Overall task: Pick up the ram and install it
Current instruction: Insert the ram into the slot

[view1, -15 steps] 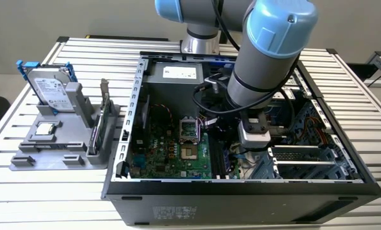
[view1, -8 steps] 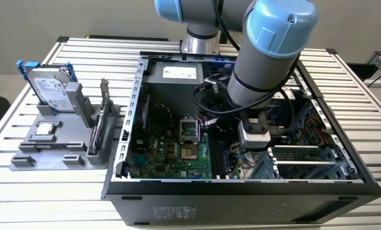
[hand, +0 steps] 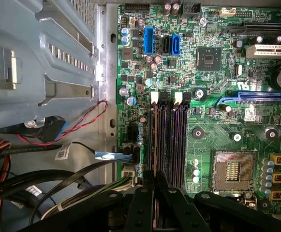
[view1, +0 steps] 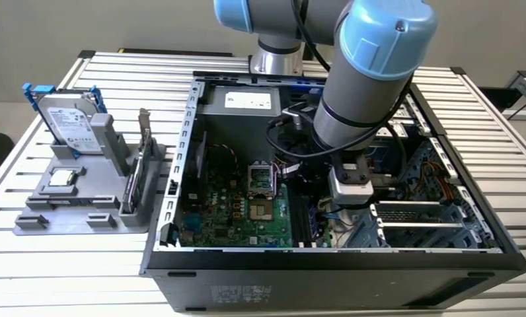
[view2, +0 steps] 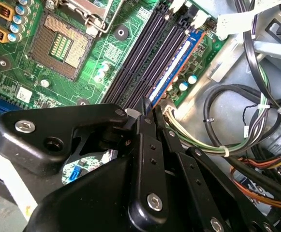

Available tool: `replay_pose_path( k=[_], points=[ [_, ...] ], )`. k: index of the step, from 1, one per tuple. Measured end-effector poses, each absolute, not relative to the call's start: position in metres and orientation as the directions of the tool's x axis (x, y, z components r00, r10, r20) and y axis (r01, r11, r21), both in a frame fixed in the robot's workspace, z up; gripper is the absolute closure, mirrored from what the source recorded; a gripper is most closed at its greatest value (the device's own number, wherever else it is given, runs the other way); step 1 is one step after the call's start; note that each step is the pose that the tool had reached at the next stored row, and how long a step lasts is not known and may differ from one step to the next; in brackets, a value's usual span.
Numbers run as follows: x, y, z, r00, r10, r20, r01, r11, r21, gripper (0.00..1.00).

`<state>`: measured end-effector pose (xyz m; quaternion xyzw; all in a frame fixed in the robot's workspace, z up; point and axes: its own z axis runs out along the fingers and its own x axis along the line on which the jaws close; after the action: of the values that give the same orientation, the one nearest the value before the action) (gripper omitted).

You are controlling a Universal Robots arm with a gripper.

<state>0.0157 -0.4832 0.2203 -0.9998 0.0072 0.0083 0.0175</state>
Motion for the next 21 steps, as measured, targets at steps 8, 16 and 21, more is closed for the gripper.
replay_pose_path(
  k=[8,16,21],
  points=[
    [0.0157,-0.4832,0.2197,1.000,-0.021,-0.017,-0.021,-0.999,-0.034,1.00],
    [0.0161,-0.4832,0.2196,0.999,-0.045,-0.017,-0.046,-0.998,-0.034,1.00],
    [0.0161,-0.4833,0.2190,0.998,-0.054,-0.017,-0.054,-0.998,-0.034,1.00]
  ],
)
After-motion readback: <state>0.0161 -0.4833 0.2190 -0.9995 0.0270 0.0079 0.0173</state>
